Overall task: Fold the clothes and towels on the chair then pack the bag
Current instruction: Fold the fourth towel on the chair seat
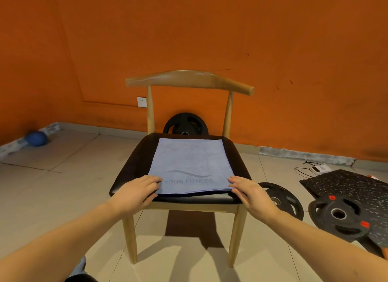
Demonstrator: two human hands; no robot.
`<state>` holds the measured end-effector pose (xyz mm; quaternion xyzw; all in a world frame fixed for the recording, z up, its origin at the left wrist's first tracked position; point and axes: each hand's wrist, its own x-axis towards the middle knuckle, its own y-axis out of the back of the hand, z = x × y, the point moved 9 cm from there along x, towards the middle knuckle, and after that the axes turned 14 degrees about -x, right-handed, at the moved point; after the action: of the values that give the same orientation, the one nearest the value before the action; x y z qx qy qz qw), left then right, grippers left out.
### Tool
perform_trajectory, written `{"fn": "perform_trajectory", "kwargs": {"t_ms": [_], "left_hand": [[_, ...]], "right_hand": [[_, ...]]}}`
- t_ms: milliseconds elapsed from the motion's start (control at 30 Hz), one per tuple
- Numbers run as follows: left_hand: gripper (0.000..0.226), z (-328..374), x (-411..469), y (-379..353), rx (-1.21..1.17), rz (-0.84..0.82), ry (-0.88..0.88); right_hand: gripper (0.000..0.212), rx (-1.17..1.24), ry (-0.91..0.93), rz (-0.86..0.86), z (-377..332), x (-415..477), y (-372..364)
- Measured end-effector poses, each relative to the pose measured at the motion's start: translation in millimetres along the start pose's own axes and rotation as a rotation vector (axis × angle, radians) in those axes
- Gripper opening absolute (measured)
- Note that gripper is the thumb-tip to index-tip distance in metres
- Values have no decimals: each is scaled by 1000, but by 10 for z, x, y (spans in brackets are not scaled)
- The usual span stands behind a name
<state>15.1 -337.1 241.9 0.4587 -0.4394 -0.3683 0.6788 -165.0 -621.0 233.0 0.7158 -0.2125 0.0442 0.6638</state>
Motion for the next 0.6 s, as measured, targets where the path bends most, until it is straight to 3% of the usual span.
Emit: {"fn": "perform_trajectory", "kwargs": {"t_ms": [167, 367, 600], "left_hand": [[28, 53, -79, 84, -99, 64, 84], [15, 177, -195, 228, -241, 12, 258], [28, -235, 144, 492, -719, 330, 496]], "right_hand": [[61, -4, 18, -34, -66, -160, 89], [30, 48, -6, -77, -97, -313, 298], [20, 399, -269, 76, -107, 343, 523]]}}
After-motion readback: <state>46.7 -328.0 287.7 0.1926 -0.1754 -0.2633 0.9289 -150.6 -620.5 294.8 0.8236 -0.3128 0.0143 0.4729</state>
